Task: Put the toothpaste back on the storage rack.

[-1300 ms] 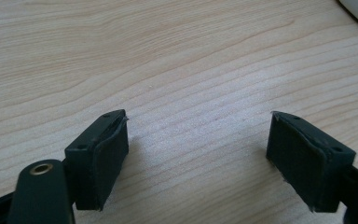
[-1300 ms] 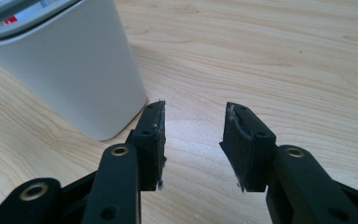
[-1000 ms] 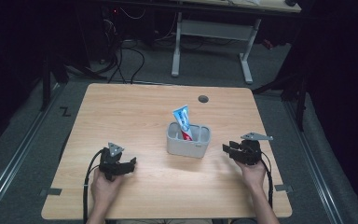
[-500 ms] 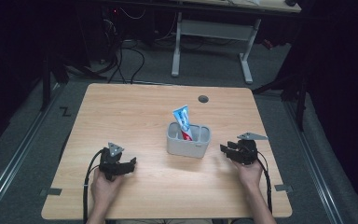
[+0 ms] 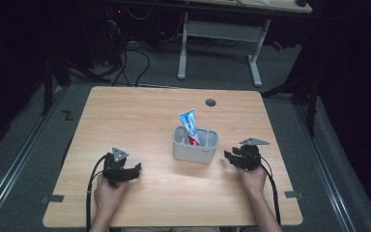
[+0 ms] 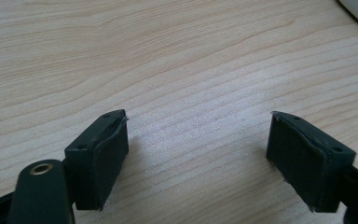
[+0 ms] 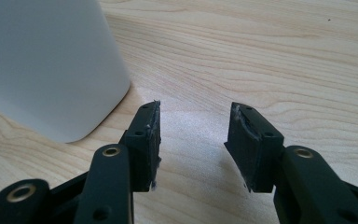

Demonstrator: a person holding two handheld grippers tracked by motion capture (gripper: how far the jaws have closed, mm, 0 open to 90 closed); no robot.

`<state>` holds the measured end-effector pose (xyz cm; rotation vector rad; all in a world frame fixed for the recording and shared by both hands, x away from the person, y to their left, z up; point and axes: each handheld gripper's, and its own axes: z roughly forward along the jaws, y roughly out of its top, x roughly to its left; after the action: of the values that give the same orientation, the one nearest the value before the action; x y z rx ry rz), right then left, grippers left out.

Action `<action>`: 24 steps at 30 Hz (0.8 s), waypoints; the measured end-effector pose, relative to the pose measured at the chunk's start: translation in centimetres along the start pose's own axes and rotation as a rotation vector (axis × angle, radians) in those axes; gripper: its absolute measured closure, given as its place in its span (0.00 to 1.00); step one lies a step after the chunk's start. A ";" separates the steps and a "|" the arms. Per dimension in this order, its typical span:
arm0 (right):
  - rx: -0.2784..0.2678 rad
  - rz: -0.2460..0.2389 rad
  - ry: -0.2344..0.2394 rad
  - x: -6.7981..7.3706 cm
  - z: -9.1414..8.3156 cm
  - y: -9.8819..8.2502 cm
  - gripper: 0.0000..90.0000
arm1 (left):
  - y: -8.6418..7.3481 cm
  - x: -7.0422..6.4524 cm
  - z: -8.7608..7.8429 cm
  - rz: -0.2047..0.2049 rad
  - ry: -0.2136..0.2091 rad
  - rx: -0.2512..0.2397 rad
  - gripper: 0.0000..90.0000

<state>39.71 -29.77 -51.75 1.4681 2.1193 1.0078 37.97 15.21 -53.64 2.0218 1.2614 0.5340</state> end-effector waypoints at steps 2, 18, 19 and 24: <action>-0.002 -0.009 -0.013 0.2 0.3 0.0 0.60 | 0.0 0.0 0.0 0.000 0.000 0.000 0.23; 0.006 -0.044 -0.054 0.9 1.7 -0.2 0.58 | 0.0 0.0 0.0 0.000 0.000 0.000 0.23; 0.007 -0.046 -0.055 1.0 1.7 -0.1 0.58 | 0.0 0.0 0.0 0.000 0.000 0.000 0.23; 0.002 -0.054 -0.057 1.3 1.9 -0.1 0.56 | 0.0 0.0 0.0 0.000 0.000 0.000 0.23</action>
<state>40.42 -27.98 -53.00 1.4155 2.1092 0.9333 37.97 15.21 -53.64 2.0218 1.2613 0.5339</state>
